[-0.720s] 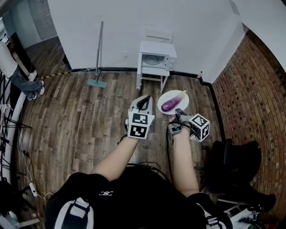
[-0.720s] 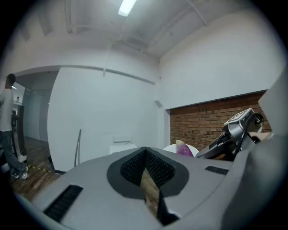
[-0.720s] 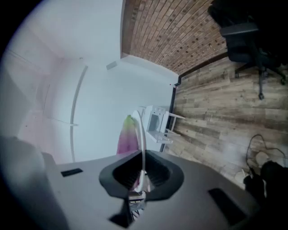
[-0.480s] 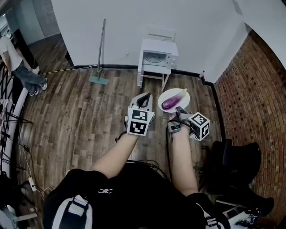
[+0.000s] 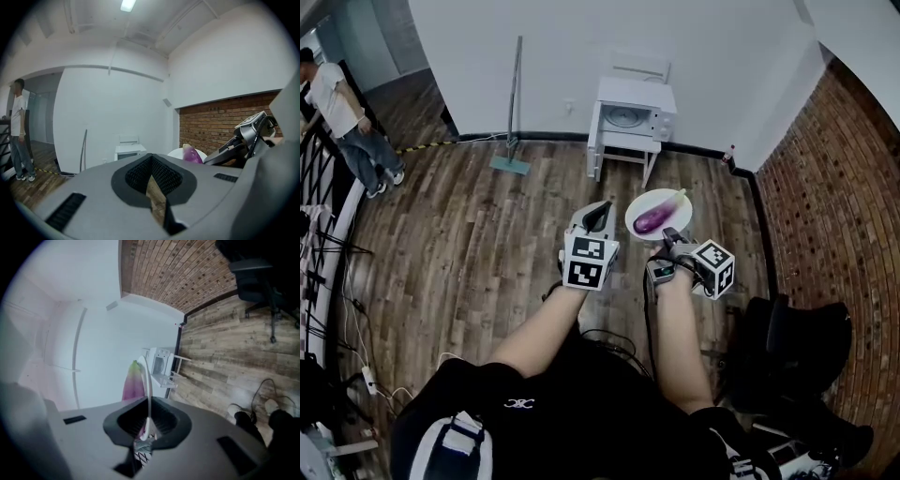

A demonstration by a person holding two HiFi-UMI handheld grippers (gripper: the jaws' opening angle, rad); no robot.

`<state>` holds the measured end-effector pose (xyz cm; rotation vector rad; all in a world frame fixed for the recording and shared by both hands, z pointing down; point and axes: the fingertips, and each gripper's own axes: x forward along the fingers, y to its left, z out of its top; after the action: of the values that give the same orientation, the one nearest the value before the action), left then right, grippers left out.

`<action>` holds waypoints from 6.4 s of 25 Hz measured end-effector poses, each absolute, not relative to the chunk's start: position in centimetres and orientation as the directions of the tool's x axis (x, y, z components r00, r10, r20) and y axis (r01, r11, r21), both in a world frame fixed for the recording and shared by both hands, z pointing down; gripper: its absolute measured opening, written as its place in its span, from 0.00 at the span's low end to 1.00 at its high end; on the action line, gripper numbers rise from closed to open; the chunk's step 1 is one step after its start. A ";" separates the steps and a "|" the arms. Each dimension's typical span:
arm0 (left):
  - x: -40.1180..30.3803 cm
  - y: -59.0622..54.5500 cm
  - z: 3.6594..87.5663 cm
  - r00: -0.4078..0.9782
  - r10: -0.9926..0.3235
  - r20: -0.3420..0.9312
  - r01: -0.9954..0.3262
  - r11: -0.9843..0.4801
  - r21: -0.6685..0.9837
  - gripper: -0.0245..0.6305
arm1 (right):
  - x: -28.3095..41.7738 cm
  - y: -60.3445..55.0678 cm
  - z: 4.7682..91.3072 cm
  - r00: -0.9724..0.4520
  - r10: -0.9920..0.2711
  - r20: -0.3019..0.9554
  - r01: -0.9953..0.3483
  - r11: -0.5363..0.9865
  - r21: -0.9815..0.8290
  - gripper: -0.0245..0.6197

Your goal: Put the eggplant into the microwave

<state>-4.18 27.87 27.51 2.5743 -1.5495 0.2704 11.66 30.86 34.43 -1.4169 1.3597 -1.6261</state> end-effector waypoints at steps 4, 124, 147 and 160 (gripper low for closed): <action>-3.2 25.2 27.9 0.459 -0.862 0.213 -0.884 -0.467 0.014 0.02 | 12.9 28.3 35.1 -0.263 -0.904 0.336 -0.171 -0.299 -0.939 0.08; 0.5 -40.3 76.2 0.112 -0.973 0.203 -0.982 -0.078 0.170 0.02 | 12.6 -62.2 81.1 -0.503 -0.776 0.381 -0.331 -0.234 -0.914 0.08; 1.0 -39.5 76.7 0.133 -0.969 0.207 -0.982 -0.100 0.163 0.02 | 13.0 -62.9 80.9 -0.085 -0.857 0.509 -0.992 0.026 -0.121 0.26; 1.1 -39.9 75.5 0.133 -0.978 0.162 -0.983 -0.109 0.148 0.02 | 13.4 -56.1 74.5 -0.269 -0.958 0.100 -0.962 0.262 -0.083 0.06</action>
<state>1.06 -39.92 75.48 2.1886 -1.9348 0.0350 13.43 -56.09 74.45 -1.9163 2.5181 -0.2013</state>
